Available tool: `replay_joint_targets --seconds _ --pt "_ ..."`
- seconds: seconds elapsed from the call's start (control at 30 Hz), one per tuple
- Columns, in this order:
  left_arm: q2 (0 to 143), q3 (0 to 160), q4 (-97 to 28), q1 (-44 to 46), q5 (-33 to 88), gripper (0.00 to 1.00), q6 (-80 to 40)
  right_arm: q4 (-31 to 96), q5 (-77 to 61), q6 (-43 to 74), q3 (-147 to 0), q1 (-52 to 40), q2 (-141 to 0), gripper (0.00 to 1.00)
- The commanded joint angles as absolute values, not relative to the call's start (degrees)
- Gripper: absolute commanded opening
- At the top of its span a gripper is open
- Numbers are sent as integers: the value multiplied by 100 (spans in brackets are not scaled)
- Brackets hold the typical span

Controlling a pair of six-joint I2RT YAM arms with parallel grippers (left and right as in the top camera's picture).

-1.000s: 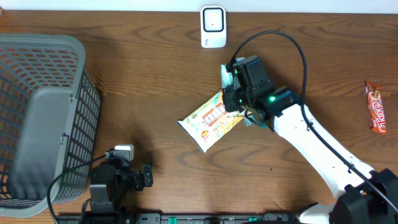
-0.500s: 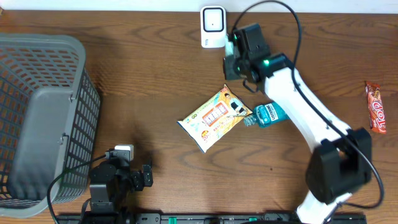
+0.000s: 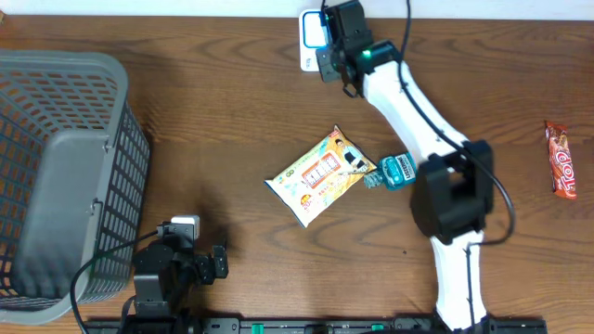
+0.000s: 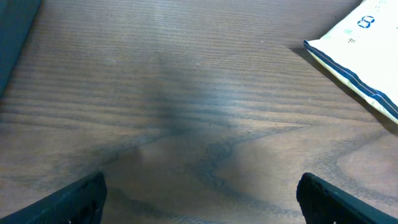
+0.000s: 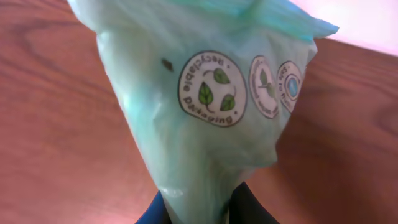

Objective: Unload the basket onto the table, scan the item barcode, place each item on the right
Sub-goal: 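Raise the green packet up under the scanner with the right gripper, then carry the green packet to the right table edge and release it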

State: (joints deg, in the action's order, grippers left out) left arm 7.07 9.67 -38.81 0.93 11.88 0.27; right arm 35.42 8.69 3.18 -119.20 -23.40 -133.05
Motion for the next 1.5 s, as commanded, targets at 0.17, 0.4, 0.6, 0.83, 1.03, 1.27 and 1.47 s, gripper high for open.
replay_joint_targets --seconds 0.17,0.4,0.6,0.83,1.03,1.27,1.47 --pt "698 937 -3951 95 1194 98 84 3564 1216 -49 -13063 -2497 -14199 1" --pt "698 937 -3951 95 1194 98 84 3505 1243 -27 -13063 -2497 -14296 1" --pt "698 937 -3951 95 1194 98 84 4075 1557 248 -13404 -2510 -14278 1" --pt "698 937 -3948 95 1194 97 84 6366 1872 478 -14368 -2351 -14025 1" --pt "698 937 -3951 95 1194 98 84 7793 2628 921 -14516 -1835 -13653 1" --pt "698 937 -3948 95 1194 98 84 8169 2679 921 -13902 -690 -13670 1" --pt "698 937 -3948 95 1194 98 84 7227 2491 917 -12479 373 -13677 1"
